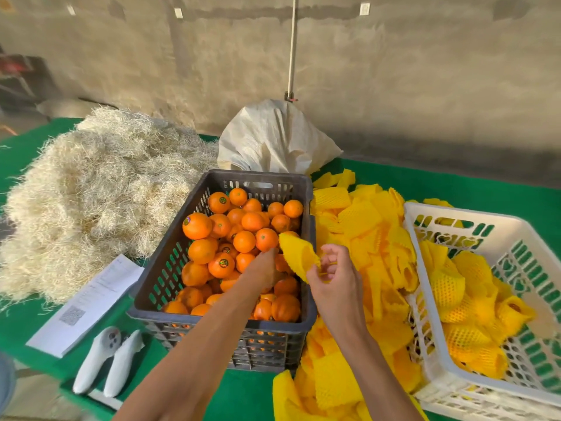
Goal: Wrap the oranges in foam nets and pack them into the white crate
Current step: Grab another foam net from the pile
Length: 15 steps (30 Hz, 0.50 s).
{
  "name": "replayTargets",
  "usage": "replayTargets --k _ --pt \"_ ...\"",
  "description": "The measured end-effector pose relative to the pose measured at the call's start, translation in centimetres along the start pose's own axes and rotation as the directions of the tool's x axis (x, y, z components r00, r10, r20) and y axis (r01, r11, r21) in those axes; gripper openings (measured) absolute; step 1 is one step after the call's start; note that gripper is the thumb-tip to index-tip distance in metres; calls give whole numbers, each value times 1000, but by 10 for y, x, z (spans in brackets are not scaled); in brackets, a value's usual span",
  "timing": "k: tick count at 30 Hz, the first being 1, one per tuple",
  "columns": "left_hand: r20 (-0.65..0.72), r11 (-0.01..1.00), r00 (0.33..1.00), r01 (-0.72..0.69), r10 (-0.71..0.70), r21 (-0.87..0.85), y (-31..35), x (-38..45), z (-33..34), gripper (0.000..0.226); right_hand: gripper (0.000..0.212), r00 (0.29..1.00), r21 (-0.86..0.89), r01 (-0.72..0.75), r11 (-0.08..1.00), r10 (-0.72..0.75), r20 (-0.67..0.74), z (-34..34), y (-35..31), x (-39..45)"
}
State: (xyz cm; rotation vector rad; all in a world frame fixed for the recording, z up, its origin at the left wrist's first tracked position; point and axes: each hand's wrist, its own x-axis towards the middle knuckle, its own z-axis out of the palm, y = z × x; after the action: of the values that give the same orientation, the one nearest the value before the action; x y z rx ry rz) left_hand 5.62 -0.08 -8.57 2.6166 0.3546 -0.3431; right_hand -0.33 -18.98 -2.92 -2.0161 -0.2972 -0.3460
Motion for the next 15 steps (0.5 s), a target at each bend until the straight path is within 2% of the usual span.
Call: replayTargets --k 3,6,7,9,12,14,15 --pt "-29 999 999 28 -29 -24 -4 8 4 83 30 1000 -49 -1 999 0 -11 3 5 4" --pt "-101 993 993 47 -58 -111 -6 10 1 64 22 998 -68 -33 997 29 -57 6 9 9" --pt "-143 986 986 57 -80 -158 -5 10 -2 59 23 996 -56 -56 997 52 -74 8 10 12" --pt "-253 928 960 18 -120 -373 -2 6 -6 48 27 992 -20 -90 996 88 -96 11 9 16" --pt "-360 679 904 -114 -232 -725 9 -8 -16 49 22 989 40 -125 991 128 -72 21 8 27" --pt "-324 493 892 -138 -315 -859 14 -18 -30 58 25 991 -48 -127 991 125 -44 30 6 38" --pt "-272 334 907 -161 -320 -929 16 -21 -36 63 31 993 -125 -115 986 111 -38 36 5 44"
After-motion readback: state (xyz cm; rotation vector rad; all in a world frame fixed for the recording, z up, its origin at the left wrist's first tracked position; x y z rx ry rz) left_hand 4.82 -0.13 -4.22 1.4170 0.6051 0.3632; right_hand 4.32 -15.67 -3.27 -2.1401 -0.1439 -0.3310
